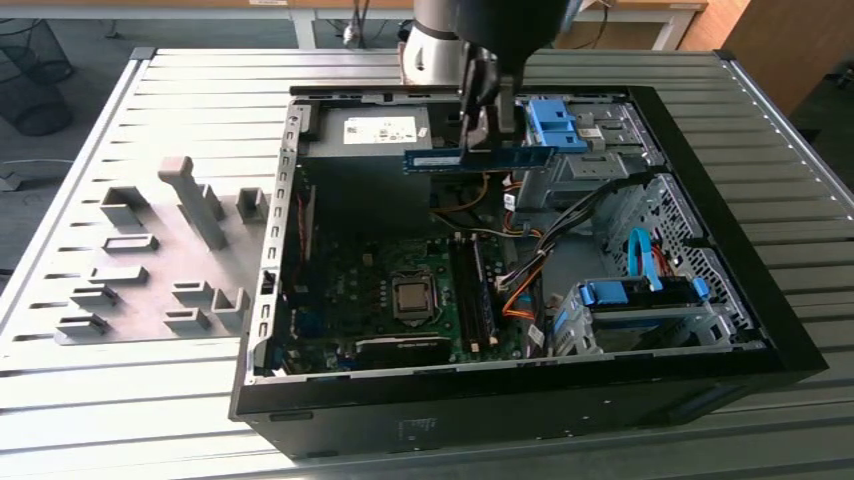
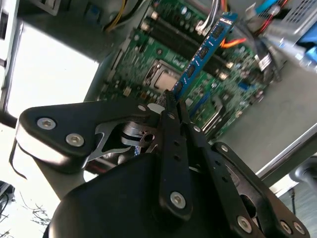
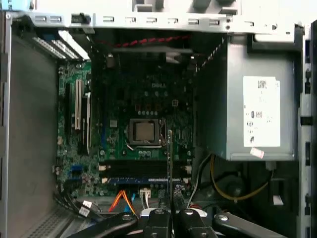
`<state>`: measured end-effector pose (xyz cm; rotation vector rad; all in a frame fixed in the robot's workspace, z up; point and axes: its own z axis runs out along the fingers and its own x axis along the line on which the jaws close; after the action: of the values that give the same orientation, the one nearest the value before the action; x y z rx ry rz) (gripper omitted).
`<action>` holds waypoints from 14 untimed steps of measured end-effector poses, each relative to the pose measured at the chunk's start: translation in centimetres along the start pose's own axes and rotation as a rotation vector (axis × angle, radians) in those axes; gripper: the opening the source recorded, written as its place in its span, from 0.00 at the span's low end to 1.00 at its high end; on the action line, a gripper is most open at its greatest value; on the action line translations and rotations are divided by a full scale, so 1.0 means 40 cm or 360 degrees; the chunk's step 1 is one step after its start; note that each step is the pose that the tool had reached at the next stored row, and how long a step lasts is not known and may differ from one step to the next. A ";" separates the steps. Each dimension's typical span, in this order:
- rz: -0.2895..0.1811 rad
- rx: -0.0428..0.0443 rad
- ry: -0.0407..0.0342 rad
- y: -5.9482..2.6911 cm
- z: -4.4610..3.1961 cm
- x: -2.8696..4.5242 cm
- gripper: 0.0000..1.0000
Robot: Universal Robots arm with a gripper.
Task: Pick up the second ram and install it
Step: 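Pick up the second ram and move it above second insertion slot, then insert the second ram into the second slot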
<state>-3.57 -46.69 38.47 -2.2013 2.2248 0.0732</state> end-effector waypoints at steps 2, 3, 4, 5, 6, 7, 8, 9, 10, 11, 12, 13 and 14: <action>0.0000 0.0000 0.0000 -0.014 0.000 0.000 0.14; 0.0000 0.0000 0.0000 -0.014 0.000 0.000 0.14; 0.0000 0.0000 0.0000 -0.014 0.000 0.000 0.14; 0.0000 0.0000 0.0000 -0.014 0.000 0.000 0.14; 0.0000 0.0000 0.0000 -0.014 0.000 0.000 0.14; 0.0000 0.0000 0.0000 -0.015 0.000 0.000 0.14; 0.0000 0.0000 0.0000 -0.015 0.000 0.000 0.14; 0.0000 0.0000 0.0000 -0.015 0.000 0.000 0.14; 0.0000 0.0000 0.0000 -0.015 0.000 0.000 0.14; 0.0000 0.0000 0.0000 -0.015 0.000 0.000 0.14; 0.0000 0.0000 0.0000 -0.015 0.000 0.000 0.14; 0.0000 0.0000 0.0000 -0.015 0.000 0.000 0.14; 0.0000 0.0000 0.0000 -0.015 0.000 0.000 0.14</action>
<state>-2.98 -46.69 38.45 -2.2012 2.2250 0.0731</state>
